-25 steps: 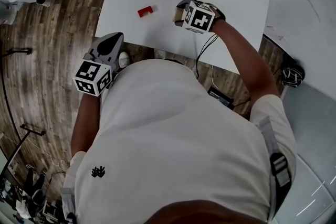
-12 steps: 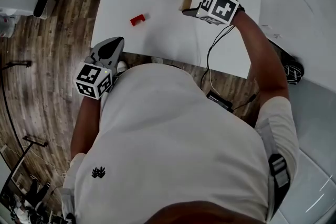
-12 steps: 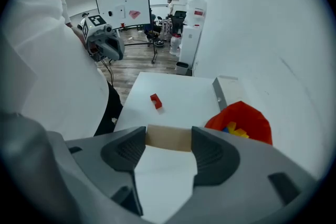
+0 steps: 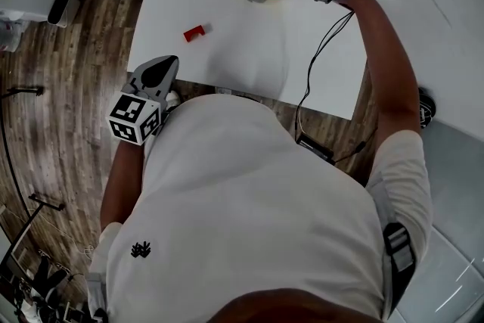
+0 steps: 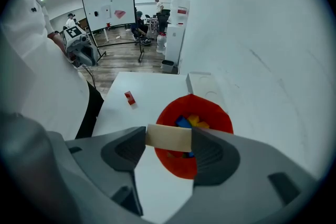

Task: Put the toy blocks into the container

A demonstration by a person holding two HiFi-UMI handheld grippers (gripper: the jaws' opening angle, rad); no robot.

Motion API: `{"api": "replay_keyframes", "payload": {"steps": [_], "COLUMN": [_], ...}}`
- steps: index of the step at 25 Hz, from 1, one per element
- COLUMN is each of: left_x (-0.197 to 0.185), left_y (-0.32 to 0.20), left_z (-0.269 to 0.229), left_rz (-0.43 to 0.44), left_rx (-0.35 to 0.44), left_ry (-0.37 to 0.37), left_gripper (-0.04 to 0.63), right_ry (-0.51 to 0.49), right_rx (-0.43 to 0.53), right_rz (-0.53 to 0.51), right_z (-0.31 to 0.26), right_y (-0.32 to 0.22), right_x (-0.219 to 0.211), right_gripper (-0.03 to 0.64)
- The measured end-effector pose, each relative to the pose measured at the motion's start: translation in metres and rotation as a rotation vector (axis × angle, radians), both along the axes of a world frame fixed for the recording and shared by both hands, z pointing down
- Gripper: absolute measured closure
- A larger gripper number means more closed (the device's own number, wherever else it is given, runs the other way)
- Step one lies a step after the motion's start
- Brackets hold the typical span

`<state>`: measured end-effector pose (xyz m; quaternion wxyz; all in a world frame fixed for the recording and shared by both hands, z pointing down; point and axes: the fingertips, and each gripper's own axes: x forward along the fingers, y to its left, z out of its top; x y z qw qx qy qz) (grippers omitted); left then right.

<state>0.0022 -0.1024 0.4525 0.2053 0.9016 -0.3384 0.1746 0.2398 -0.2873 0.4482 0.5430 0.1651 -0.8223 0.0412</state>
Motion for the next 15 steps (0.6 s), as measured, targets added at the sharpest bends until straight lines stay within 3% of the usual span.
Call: {"api": "replay_keyframes", "payload": {"steps": [15], "left_x": [-0.018], "left_y": [0.005], "left_z": [0.004], "left_rz": [-0.13], "left_rx": [-0.029], "left_ry": [-0.025], "left_gripper": [0.589], "right_ry": [0.118], "right_rx": [-0.112], "right_rz": [0.012], "right_z": [0.072], "right_y": [-0.07], "right_x": [0.0], "right_gripper": [0.341]}}
